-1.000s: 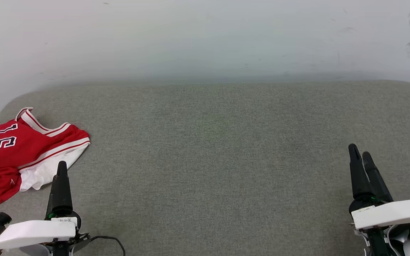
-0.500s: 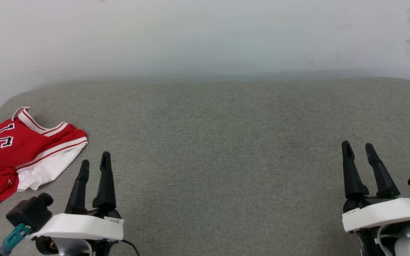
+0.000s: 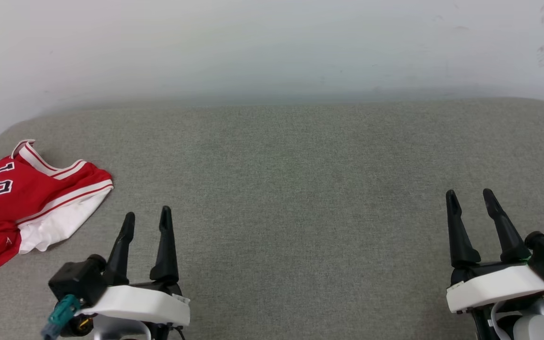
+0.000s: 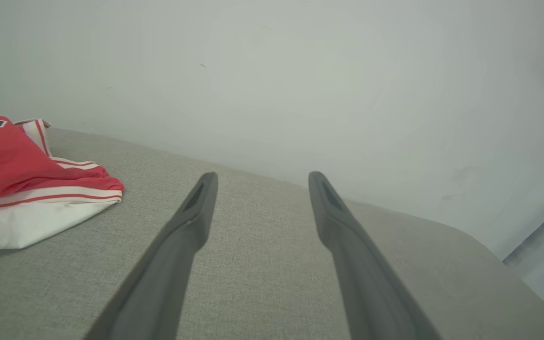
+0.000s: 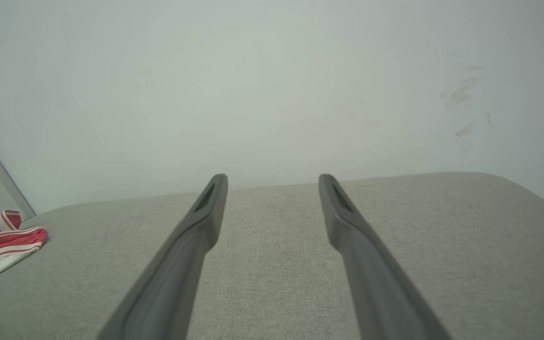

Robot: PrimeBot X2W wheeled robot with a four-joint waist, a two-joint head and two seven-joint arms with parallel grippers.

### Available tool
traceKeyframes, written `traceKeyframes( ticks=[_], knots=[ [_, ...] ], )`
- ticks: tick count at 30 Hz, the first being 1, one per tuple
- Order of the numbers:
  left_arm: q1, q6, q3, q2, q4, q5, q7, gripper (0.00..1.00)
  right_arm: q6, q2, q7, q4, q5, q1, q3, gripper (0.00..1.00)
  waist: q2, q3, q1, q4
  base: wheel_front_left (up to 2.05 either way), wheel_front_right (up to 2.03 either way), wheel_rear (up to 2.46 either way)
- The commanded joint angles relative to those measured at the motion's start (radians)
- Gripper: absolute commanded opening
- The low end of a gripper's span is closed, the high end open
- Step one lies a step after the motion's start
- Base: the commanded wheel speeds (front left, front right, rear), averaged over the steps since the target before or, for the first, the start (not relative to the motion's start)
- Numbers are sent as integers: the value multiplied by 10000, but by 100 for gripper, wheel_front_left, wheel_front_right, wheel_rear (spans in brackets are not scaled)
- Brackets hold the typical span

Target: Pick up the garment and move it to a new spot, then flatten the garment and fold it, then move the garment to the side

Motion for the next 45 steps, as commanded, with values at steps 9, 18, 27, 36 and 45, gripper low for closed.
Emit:
traceKeyframes(
  ticks=[9, 18, 27, 36, 45],
  knots=[
    [-63, 772, -873, 520, 245, 1107, -271, 100, -2, 7, -296, -85, -1411, -153, 123, 100, 0, 66, 0, -23, 0, 0, 0],
    [-34, 1115, -1072, 476, -127, 1285, -478, 100, -3, 10, -498, -243, -2221, -137, 314, 100, 0, 89, 0, -49, 0, 0, 0],
    [396, 29, 117, -220, -23, 1244, -657, 100, -4, 13, -699, 105, -658, 2, 24, 100, 0, 104, 0, -72, 0, 0, 0],
    [564, -1164, 520, -442, 706, 2068, -840, 100, -4, 13, -878, 500, -1123, 104, 306, 100, 0, 160, 0, -108, 0, 0, 0],
    [479, -1077, 445, -447, 782, 2488, -1007, 100, -4, 16, -1039, 562, -1685, 70, 302, 100, 0, 185, 0, -147, 0, 0, 0]
  ],
)
